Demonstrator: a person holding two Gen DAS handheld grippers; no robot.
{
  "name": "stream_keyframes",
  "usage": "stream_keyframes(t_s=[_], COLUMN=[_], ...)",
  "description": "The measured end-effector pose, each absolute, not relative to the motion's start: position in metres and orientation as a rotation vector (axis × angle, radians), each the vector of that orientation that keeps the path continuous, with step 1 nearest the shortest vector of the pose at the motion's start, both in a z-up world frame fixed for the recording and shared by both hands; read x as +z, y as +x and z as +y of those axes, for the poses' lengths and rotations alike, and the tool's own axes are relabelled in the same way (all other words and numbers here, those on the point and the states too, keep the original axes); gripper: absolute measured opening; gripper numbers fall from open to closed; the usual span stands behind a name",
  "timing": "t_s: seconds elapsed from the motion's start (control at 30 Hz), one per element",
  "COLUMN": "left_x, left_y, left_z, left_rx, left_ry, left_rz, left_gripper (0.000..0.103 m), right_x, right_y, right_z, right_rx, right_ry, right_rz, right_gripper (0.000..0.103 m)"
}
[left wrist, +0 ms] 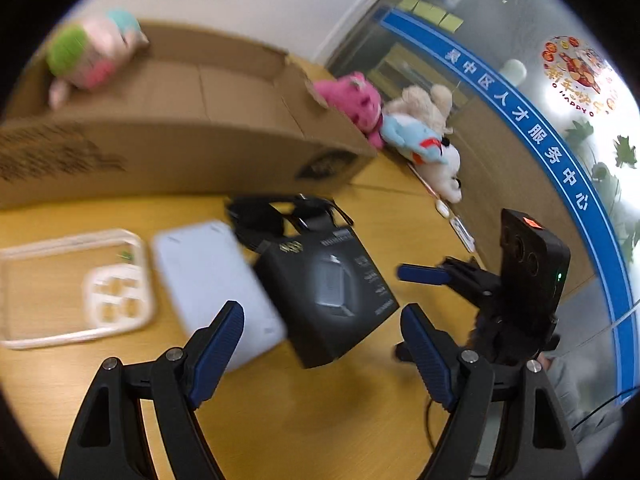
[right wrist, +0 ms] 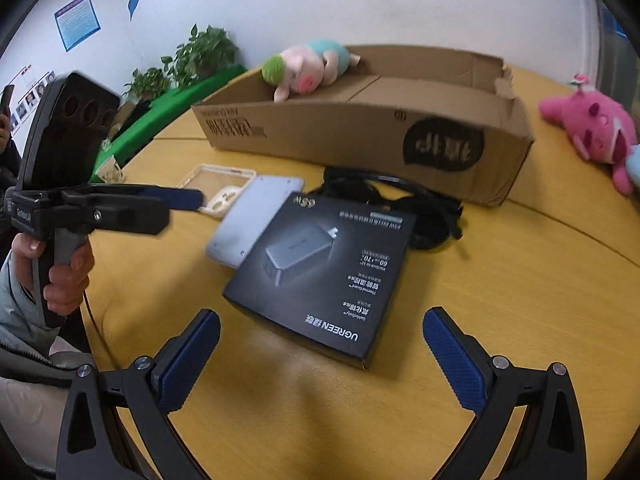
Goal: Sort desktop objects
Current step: 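Move the right tool back over the table toward the black charger box, then close the right tool on the black charger box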
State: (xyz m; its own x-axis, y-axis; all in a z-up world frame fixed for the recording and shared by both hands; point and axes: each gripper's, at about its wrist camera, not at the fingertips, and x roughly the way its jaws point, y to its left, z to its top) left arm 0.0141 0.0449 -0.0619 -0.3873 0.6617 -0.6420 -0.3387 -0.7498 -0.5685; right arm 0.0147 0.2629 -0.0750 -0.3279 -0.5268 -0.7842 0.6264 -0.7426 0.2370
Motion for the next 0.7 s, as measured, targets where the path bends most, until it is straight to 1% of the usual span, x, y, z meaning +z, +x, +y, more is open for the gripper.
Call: stream_keyframes(t_s=[0.13, 0.2, 0.27, 0.4, 0.47, 0.57, 0.7], left_x=[-0.078, -0.083, -0.085, -0.083, -0.081, -0.081, -0.090], left_y=[-0.001, -0.002, -0.001, 0.015, 0.032, 0.047, 0.045], left_z=[0.072, 0.079, 0.083, 0.076, 0.075, 0.074, 0.069], left_rx=[2.091, 2.064, 2.099, 2.038, 1.974, 1.979, 2.019], left_ry=[-1.272, -1.284, -1.300, -1.330, -1.348, -1.381, -1.434], left_rz=[-0.449, -0.437, -0.387, -0.420, -0.419, -0.394, -0.404], left_gripper=[0.079, 0.080, 0.080, 0.080, 0.080, 0.080, 0.080], right_x=[-0.085, -0.087, -0.087, -0.087, -0.086, -0.090, -0.103], right_y=[0.007, 0.011, 0.018, 0.041, 0.058, 0.073, 0.074], right_z=[0.257, 0.251, 0.250, 0.262, 0.263, 0.264, 0.252], right_rx=[-2.040, -2.015, -2.003, -1.905, -1.875, -1.953, -1.965], right_ry=[1.187, 1.172, 1.163, 1.165, 1.159, 1.161, 1.182], right_rz=[0.079, 0.089, 0.095, 0.016, 0.070, 0.239, 0.400], right_gripper=[0.103, 0.103, 0.103, 0.103, 0.103, 0.103, 0.102])
